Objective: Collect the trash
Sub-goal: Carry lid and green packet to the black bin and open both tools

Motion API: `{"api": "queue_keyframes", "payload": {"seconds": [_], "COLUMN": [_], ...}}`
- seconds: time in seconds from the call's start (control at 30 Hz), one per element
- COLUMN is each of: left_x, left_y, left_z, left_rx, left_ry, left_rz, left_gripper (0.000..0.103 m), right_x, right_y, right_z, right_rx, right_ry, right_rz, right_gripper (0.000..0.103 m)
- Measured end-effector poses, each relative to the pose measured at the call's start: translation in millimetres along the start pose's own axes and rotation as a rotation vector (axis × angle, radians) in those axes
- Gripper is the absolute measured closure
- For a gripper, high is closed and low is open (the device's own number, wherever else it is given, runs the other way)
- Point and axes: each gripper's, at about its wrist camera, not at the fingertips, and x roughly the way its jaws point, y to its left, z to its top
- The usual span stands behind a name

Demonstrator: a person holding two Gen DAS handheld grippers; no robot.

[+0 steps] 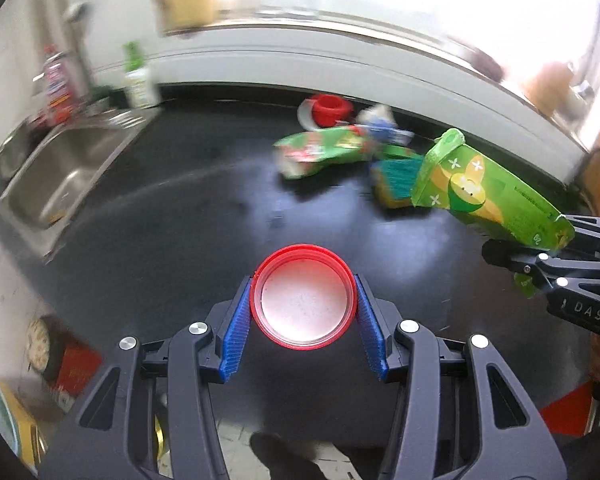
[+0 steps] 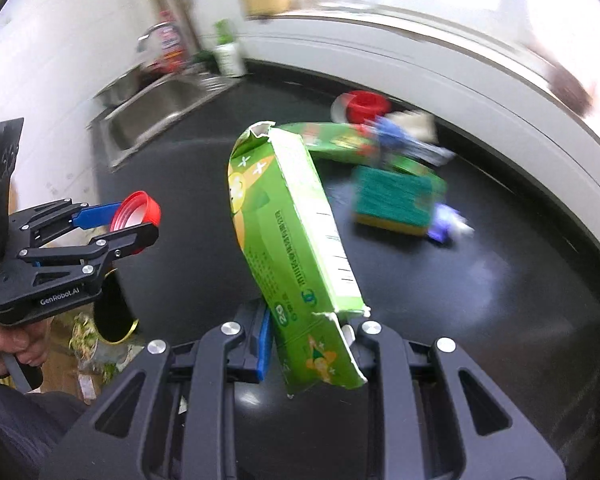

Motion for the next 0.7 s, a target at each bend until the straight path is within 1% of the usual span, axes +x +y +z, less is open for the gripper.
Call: {"api": "queue_keyframes", "payload": {"seconds": [0.03,0.1,0.13,0.23,0.27,0.37,0.47,0.53,0.57,0.63,0.7], "left_x": [-7,-25,-30,-53,-62,-84,-97,-102,-104,-102,-99], "left_y": [14,50,61,112,132,182,225,252,264,283,304], "left_z": [-5,-22,-27,-57,-71,-110,-149,-176,-187,-204,-224], "left_rx": [-0.021,-0.074,-0.089,-0.188,-0.234,-0.352,-0.457,-0.520,-0.542,-0.580,-0.622], "left_ry": [-0.005,-0.015,-0.017,-0.010,-0.005,0.003,0.022,0.029,0.031,0.038,0.042], "left_rz": [0.019,0.078,0.097,0.175,0.202,0.259,0.311,0.336,0.343,0.350,0.341], "left_gripper": [0.055,0.055,0.055,0.055,0.055,0.055,0.055,0.055,0.055,0.055,0.055], "right_x": [4,15,22,42,52,75,103,127,137,162,182], "right_y": [14,56,77,141,171,235,295,337,350,381,403], "right_z": [5,17,23,36,39,39,35,29,26,19,12], "right_rx": [-0.022,-0.096,-0.127,-0.212,-0.251,-0.327,-0.385,-0.415,-0.424,-0.460,-0.477], "right_ry": [0.002,0.005,0.012,0.041,0.057,0.104,0.166,0.216,0.231,0.261,0.295], "right_rz": [0.018,0.067,0.095,0.180,0.222,0.303,0.375,0.405,0.409,0.395,0.391], "right_gripper": [0.079,0.079,0.079,0.079,0.079,0.079,0.079,0.079,0.079,0.078,0.078]}}
